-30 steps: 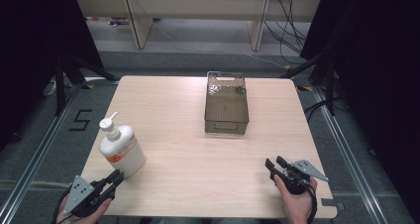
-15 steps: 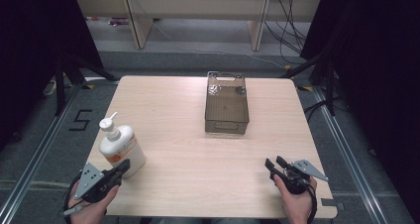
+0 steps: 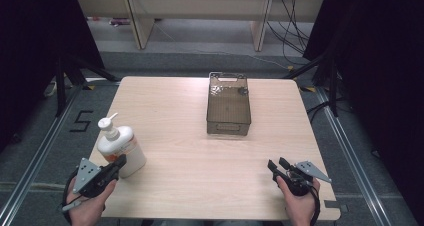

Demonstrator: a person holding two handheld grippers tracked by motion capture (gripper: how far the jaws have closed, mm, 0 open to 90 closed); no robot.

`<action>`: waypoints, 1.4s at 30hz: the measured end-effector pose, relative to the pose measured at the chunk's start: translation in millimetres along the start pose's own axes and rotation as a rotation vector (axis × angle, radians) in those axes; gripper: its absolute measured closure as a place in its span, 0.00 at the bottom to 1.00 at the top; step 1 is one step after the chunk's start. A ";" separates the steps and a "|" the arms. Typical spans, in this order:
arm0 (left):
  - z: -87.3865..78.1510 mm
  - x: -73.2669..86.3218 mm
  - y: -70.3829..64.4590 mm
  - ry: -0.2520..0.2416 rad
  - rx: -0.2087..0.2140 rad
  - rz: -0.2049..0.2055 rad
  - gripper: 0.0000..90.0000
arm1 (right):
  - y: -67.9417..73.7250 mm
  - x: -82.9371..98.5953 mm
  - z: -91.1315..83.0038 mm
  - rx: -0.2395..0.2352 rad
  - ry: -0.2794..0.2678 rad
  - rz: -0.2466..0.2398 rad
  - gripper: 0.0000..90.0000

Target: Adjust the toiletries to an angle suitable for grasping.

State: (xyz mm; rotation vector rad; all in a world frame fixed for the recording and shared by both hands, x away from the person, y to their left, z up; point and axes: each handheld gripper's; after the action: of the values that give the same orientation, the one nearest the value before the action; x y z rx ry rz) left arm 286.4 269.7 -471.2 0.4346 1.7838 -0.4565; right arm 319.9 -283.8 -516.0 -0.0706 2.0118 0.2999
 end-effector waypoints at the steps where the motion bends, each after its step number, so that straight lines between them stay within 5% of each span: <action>1: 0.2 -0.3 1.6 -0.004 -0.006 -0.001 0.99 | 0.2 0.2 0.3 -0.003 -0.006 0.004 0.55; 21: 2.6 -6.7 9.6 -0.051 -0.062 -0.027 0.95 | 0.1 0.2 -0.5 0.002 -0.004 0.003 0.54; 25: -8.4 -21.9 -1.1 -0.144 -0.088 -0.027 0.83 | 0.3 0.0 -2.4 0.017 0.005 -0.008 0.52; 28: -13.7 -30.0 -6.0 -0.163 -0.122 -0.036 0.76 | 0.7 -0.3 -2.1 0.022 0.013 -0.006 0.52; 31: -16.7 -45.7 -9.5 -0.233 -0.165 -0.055 0.59 | 1.2 0.2 -1.2 -0.014 0.003 0.009 0.51; 42: -14.1 -64.4 -4.4 -0.268 -0.261 -0.058 0.49 | 1.5 -0.4 -2.8 0.010 0.018 -0.005 0.51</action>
State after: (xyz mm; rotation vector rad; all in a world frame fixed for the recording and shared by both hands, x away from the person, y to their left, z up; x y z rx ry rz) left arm 288.5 269.6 -405.2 0.1316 1.5713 -0.3001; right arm 317.5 -283.1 -514.2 -0.0724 2.0303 0.2870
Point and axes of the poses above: each handheld gripper's, and its own axes: z roughly forward along the jaws, x roughly out of its underside, y roughly to its left, and after that the axes turned 8 degrees about x, right-handed
